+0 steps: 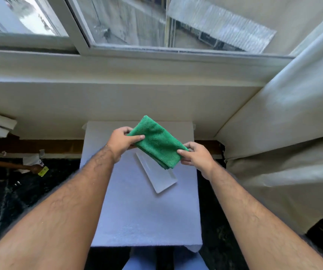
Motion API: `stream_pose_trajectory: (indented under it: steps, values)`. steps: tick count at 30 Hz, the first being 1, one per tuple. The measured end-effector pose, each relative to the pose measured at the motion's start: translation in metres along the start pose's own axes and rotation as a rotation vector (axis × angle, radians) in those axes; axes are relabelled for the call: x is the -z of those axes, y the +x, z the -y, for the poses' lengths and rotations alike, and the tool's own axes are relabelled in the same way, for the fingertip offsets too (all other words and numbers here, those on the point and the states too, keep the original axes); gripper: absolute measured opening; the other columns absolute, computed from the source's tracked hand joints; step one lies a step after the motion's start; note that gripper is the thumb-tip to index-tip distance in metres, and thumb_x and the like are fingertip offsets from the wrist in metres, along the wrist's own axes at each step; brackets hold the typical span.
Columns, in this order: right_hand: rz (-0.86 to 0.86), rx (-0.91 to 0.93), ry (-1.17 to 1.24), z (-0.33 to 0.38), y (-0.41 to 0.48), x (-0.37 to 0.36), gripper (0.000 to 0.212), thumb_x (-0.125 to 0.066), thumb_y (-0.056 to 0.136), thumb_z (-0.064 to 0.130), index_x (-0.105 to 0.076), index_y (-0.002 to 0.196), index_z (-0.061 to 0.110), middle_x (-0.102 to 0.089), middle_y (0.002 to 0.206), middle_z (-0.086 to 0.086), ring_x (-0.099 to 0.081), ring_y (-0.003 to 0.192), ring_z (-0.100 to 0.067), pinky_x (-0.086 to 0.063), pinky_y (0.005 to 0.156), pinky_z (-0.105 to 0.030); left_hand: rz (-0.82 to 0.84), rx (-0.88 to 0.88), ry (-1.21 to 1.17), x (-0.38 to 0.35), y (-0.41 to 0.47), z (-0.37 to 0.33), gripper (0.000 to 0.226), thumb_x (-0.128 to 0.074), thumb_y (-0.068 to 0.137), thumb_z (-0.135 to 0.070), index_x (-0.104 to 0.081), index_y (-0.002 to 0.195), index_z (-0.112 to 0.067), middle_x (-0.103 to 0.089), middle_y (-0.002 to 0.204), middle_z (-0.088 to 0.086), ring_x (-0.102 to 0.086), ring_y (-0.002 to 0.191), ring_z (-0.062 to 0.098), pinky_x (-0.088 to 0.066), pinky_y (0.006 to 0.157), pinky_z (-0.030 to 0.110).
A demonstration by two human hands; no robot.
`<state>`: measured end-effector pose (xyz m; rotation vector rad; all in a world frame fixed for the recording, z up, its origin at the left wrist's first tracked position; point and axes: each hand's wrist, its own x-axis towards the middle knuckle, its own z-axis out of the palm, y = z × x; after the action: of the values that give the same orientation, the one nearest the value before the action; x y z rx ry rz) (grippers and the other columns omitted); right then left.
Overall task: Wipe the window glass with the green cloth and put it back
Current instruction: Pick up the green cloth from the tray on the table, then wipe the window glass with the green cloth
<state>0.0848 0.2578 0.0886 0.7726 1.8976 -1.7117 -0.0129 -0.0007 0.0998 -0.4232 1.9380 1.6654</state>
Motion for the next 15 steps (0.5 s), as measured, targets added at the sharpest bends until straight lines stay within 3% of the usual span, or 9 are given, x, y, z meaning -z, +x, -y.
stream_pose_trajectory:
  steps: [3, 7, 15]
  values:
    - [0.009, 0.065, 0.010, 0.038, -0.027, 0.015, 0.014, -0.072, 0.100, 0.005, -0.066, 0.112, 0.009, -0.077, 0.091, -0.002, -0.074, 0.073, -0.006, -0.063, 0.073, -0.020, 0.045, -0.047, -0.077, -0.001, -0.018, -0.040, 0.029, -0.076, 0.087, 0.003, -0.054, 0.084, -0.016, -0.071, 0.089, 0.009, -0.072, 0.082, 0.023, -0.064, 0.081, 0.041]
    - [0.000, 0.148, -0.003, 0.091, -0.064, 0.035, 0.018, -0.072, 0.099, 0.004, -0.073, 0.115, 0.013, -0.078, 0.087, 0.005, -0.074, 0.069, 0.001, -0.061, 0.073, -0.016, 0.077, -0.119, -0.159, -0.005, -0.047, -0.100, 0.021, -0.074, 0.090, -0.001, -0.062, 0.090, -0.019, -0.076, 0.080, -0.001, -0.074, 0.071, 0.014, -0.063, 0.060, 0.029]
    - [-0.041, 0.295, 0.016, 0.203, -0.133, 0.070, 0.015, -0.077, 0.096, 0.005, -0.077, 0.099, 0.019, -0.082, 0.084, 0.007, -0.079, 0.072, -0.004, -0.064, 0.073, -0.021, 0.109, -0.309, -0.248, -0.005, -0.111, -0.235, 0.019, -0.083, 0.080, -0.011, -0.074, 0.096, -0.016, -0.081, 0.085, -0.001, -0.078, 0.077, 0.017, -0.065, 0.063, 0.031]
